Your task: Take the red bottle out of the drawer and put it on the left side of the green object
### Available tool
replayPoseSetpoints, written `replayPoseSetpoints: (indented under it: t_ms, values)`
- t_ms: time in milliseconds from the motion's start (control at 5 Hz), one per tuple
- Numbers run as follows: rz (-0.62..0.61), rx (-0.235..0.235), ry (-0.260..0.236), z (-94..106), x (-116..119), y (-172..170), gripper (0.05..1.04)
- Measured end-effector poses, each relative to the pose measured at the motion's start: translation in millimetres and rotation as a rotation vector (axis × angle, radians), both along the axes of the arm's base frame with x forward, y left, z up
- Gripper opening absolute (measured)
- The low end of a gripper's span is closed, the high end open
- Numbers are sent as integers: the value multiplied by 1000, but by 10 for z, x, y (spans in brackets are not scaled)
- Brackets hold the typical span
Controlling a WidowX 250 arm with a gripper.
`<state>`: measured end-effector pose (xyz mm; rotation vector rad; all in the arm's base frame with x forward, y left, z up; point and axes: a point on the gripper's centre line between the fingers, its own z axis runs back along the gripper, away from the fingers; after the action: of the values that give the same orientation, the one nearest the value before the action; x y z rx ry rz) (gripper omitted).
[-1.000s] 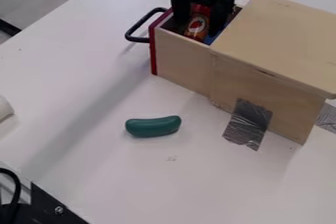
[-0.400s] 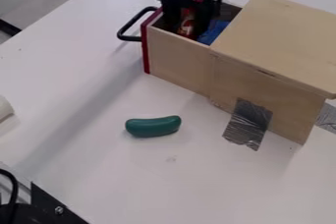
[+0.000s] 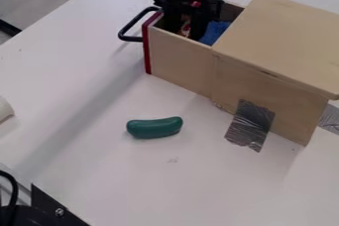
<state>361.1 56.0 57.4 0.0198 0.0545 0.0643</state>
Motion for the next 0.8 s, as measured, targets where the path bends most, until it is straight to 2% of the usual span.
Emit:
replayPoseSetpoints:
  t_ms: [200,600,800]
  values:
    - [-6,-6,-10,143,-42,-23,562]
    - [-45,-59,-128,1015,-285,-93,562]
    - [-41,-76,-138,1327,-513,-10,562]
